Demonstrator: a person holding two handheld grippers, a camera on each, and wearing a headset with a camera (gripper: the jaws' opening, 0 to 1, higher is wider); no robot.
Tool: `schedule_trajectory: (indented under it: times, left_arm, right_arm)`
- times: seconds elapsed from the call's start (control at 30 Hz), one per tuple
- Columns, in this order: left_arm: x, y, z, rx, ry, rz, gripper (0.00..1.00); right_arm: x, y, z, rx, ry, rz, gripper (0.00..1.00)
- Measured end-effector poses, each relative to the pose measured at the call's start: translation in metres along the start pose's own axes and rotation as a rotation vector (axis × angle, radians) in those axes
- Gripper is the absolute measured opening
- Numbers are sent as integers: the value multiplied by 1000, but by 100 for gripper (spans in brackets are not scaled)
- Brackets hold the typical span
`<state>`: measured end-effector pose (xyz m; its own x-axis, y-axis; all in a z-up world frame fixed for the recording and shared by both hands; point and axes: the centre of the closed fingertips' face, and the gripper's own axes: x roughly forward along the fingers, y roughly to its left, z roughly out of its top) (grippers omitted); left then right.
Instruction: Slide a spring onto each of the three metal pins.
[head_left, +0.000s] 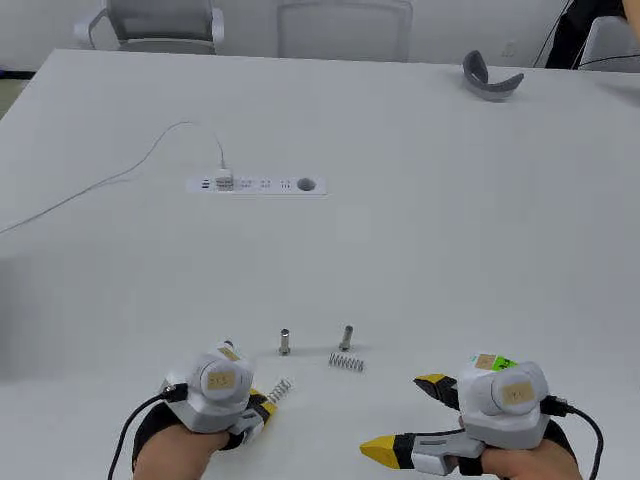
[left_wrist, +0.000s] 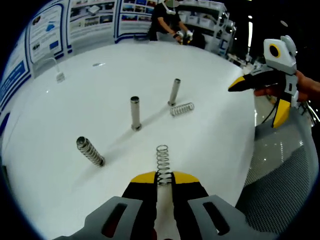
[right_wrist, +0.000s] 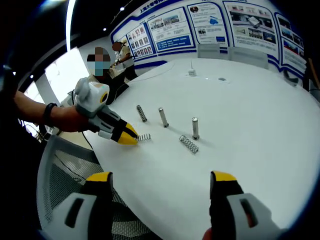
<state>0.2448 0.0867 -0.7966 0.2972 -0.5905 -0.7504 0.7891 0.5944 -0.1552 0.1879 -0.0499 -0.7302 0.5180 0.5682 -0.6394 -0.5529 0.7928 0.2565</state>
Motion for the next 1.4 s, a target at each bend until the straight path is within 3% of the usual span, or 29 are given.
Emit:
schedule_trajectory:
  times: [0.4, 0.87, 1.4]
  left_arm:
    - [-26, 13, -6, -35, -28, 20, 10]
    - [-64, 26, 9, -25, -89, 40, 10]
    - [-95, 26, 14, 28, -113, 38, 10]
  right_arm:
    - [4, 7, 8, -28, 4, 18, 81]
    - [17, 20, 26, -30, -5, 69, 78]
    - [25, 26, 44, -41, -16, 103, 76]
